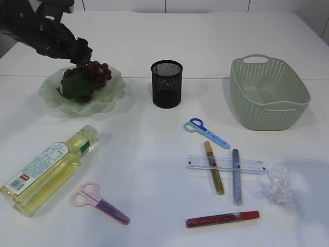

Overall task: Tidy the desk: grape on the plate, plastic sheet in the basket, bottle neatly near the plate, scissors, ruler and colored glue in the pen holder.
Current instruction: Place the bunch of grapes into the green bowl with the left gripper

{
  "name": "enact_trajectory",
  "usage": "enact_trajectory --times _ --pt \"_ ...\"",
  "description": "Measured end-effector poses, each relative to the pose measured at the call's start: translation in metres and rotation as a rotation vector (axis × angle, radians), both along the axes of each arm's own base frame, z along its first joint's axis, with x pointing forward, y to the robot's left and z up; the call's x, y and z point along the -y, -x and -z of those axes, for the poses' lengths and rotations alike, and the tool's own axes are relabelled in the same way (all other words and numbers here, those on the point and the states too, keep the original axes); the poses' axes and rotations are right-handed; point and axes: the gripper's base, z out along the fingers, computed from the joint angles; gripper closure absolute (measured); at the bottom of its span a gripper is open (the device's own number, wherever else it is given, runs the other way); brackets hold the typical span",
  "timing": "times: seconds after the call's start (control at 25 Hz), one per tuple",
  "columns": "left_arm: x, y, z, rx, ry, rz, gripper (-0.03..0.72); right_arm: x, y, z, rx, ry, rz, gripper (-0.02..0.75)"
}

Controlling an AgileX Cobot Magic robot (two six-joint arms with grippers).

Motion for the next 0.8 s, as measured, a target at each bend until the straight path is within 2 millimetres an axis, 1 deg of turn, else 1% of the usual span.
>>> enact_trajectory --times 0.08,0.2,0.32,0.44,0.6,0.68,0.76,0.8 --pt "-0.001 0.007 -0.011 -0.036 0.0 -0.004 0.154 -0.001 0.0 0.0 0.0 -0.007 0.0 0.155" --pt "-0.004 0.024 -0.026 -0.144 -0.012 -0.011 0.192 -0.002 0.0 0.0 0.0 -0.025 0.001 0.155" --pt "-0.008 0.046 -0.039 -0.299 -0.037 -0.016 0.218 -0.003 0.0 0.0 0.0 -0.037 0.001 0.155" --pt "-0.011 0.065 -0.054 -0.393 -0.044 -0.018 0.224 -0.006 0.0 0.0 0.0 -0.081 0.002 0.155" --pt "-0.013 0.085 -0.083 -0.394 -0.023 -0.018 0.227 -0.01 0.0 -0.001 -0.002 -0.12 -0.005 0.155" --pt "-0.015 0.096 -0.094 -0.388 -0.017 -0.016 0.228 -0.01 0.001 -0.002 -0.005 -0.123 -0.007 0.155" --pt "-0.017 0.11 -0.103 -0.388 -0.013 -0.015 0.229 -0.01 0.0 -0.005 0.003 -0.122 -0.012 0.155" --pt "-0.018 0.117 -0.103 -0.402 -0.006 -0.014 0.23 -0.01 0.0 -0.009 0.013 -0.122 -0.013 0.155"
